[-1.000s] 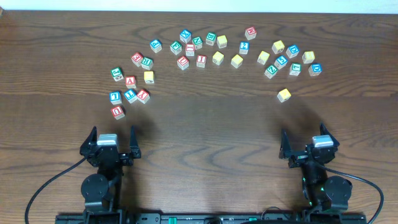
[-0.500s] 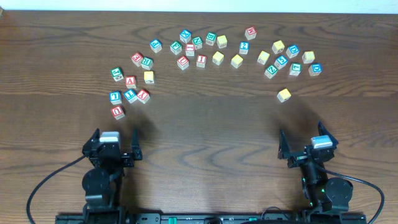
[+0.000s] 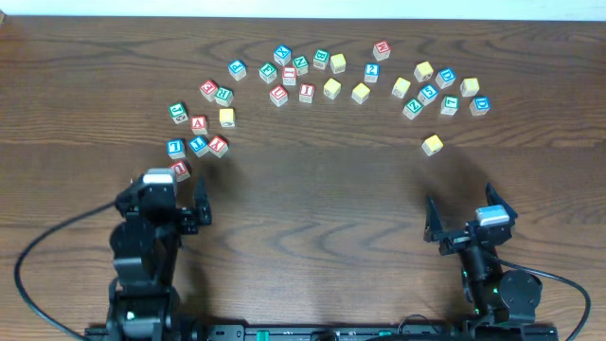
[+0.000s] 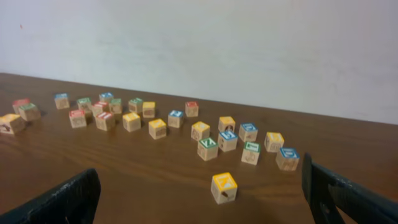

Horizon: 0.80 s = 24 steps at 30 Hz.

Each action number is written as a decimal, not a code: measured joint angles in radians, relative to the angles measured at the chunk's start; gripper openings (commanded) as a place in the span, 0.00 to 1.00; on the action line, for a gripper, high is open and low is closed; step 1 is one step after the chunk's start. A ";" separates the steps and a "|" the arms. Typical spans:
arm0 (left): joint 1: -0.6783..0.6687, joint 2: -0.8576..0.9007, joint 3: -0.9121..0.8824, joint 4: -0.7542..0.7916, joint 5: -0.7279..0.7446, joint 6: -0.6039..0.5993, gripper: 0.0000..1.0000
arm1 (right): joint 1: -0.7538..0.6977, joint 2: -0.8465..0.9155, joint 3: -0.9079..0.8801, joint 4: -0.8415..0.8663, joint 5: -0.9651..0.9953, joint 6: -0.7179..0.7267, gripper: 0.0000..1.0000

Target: Spell out AI2

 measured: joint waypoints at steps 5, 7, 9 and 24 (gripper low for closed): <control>0.000 0.114 0.085 -0.004 0.029 0.000 0.97 | 0.000 0.079 0.067 -0.018 -0.005 0.000 0.99; 0.000 0.150 0.117 -0.005 0.040 0.000 0.97 | 0.000 0.128 0.104 -0.028 -0.007 -0.007 0.99; 0.000 0.178 0.143 -0.005 0.047 0.000 0.98 | 0.000 0.180 0.147 -0.042 -0.008 -0.021 0.99; 0.000 0.434 0.512 -0.295 0.065 0.008 0.98 | 0.000 0.644 0.657 -0.356 -0.012 -0.093 0.99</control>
